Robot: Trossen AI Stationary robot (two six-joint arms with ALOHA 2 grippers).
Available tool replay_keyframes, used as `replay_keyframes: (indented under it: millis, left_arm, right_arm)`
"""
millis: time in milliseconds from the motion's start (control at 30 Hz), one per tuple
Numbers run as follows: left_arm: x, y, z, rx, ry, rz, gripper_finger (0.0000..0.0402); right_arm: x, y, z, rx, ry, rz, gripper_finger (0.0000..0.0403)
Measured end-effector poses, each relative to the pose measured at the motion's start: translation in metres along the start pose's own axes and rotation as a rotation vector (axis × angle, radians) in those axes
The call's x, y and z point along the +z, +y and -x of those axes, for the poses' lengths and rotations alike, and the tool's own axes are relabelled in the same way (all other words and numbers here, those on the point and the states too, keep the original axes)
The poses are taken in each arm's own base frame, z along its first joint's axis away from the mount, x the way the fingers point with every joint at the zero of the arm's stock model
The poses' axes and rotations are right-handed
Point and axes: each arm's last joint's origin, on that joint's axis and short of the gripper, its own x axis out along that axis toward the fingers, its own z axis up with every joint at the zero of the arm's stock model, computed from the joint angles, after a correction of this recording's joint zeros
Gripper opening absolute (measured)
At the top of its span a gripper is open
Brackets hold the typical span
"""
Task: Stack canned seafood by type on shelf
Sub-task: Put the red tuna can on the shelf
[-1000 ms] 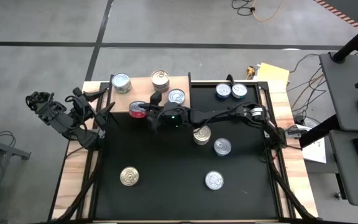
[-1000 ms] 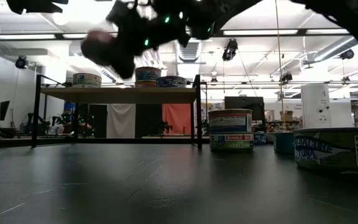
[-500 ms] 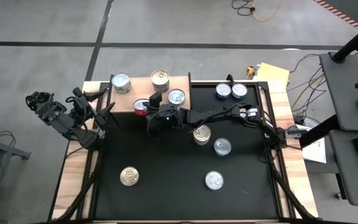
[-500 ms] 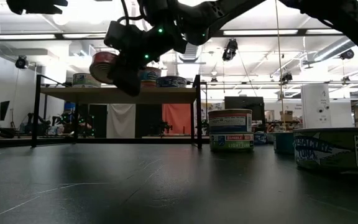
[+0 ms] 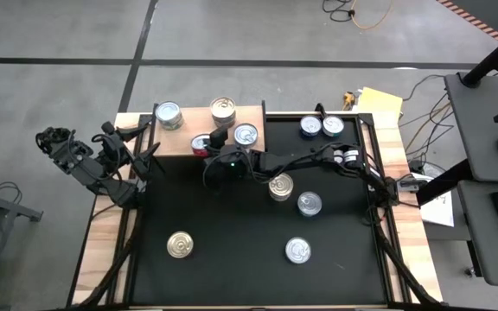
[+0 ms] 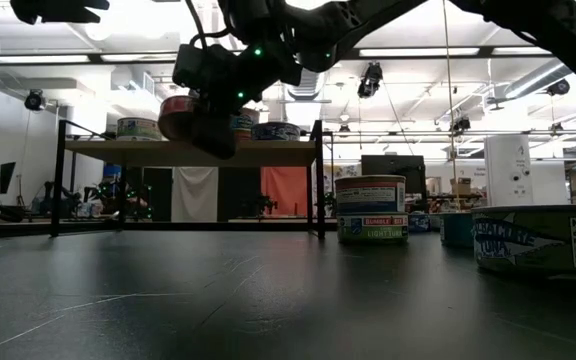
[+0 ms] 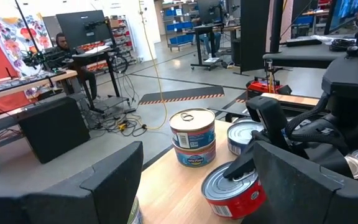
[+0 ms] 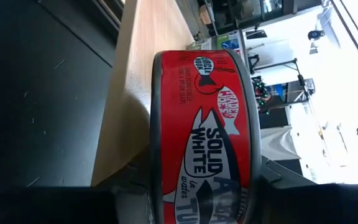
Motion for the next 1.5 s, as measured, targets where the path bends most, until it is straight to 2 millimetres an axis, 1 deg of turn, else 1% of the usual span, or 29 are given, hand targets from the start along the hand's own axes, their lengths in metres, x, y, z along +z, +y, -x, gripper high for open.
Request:
replay_keyframes:
  millis: [167, 467, 733, 933, 1167, 1500]
  left_arm:
    - [0.000, 0.000, 0.000, 0.000, 0.000, 0.000, 0.0288]
    - [0.000, 0.000, 0.000, 0.000, 0.000, 0.000, 0.0288]
    - [0.000, 0.000, 0.000, 0.000, 0.000, 0.000, 0.0288]
    - [0.000, 0.000, 0.000, 0.000, 0.000, 0.001, 0.0288]
    - [0.000, 0.000, 0.000, 0.000, 0.000, 0.009, 0.0288]
    - [0.000, 0.000, 0.000, 0.001, 0.000, 0.018, 0.0288]
  right_arm:
    - [0.000, 0.000, 0.000, 0.002, -0.005, -0.001, 0.0125]
    - [0.000, 0.001, 0.000, 0.011, -0.015, -0.033, 0.0182]
    - [0.001, 0.000, 0.000, 0.026, -0.023, -0.185, 0.0207]
    - [0.005, -0.011, 0.001, 0.059, 0.002, -0.272, 0.0226]
    - [0.006, -0.029, 0.002, 0.154, 0.034, -0.380, 0.0249]
    - [0.002, -0.029, 0.001, 0.205, 0.045, -0.426, 0.0271]
